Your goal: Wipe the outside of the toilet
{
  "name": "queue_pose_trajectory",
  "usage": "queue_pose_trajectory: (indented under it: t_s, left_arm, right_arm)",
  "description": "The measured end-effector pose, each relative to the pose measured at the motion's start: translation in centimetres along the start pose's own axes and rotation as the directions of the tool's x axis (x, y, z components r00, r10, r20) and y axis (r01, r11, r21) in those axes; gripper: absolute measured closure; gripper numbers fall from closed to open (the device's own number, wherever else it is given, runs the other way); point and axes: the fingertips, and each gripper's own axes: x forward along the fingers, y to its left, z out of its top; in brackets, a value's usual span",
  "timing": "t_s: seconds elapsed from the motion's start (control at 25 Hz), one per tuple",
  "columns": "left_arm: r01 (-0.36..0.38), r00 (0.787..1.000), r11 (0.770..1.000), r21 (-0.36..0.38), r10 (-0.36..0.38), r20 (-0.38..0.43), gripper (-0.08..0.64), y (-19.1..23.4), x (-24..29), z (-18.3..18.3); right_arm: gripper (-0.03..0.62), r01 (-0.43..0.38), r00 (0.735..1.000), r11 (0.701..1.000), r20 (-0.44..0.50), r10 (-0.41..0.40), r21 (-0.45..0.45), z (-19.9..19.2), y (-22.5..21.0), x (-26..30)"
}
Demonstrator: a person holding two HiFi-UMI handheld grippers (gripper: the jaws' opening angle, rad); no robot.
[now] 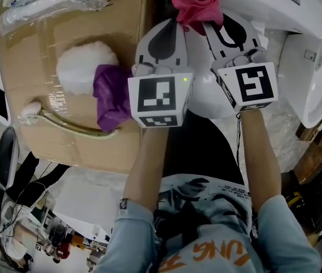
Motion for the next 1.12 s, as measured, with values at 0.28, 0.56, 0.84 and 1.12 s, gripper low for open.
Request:
queue_pose_trajectory:
  t_s: [0.28,0.56,0.84,1.12]
  left_arm:
    - [-0.001,1.000,1.000,-0.005,0.001,-0.022,0.535,0.7,1.5,-0.2]
    - [0.003,0.999,1.000,-0.005,-0.003,-0.042,0.535,0.5,3.6,-0.7]
    - [0.039,0.996,0.998,0.046,-0.035,-0.082,0.535,-0.8,6.0,-1.2]
    - [0.069,0.993,0.994,0.083,-0.060,-0.106,0.535,-2.6,7.4,-1.6]
  right_arm:
    - [0.522,-0.028,0.999,0.998,-0.019,0.027,-0.054,-0.7,-0.2,3.5]
    - [0.522,-0.001,0.999,0.997,-0.037,-0.002,-0.077,-1.6,-2.2,4.1]
    - [0.520,0.017,1.000,0.999,-0.017,-0.018,-0.046,-1.9,-3.8,3.8]
    - [0.520,0.078,0.997,0.996,-0.016,-0.078,0.034,-2.8,-6.1,1.8]
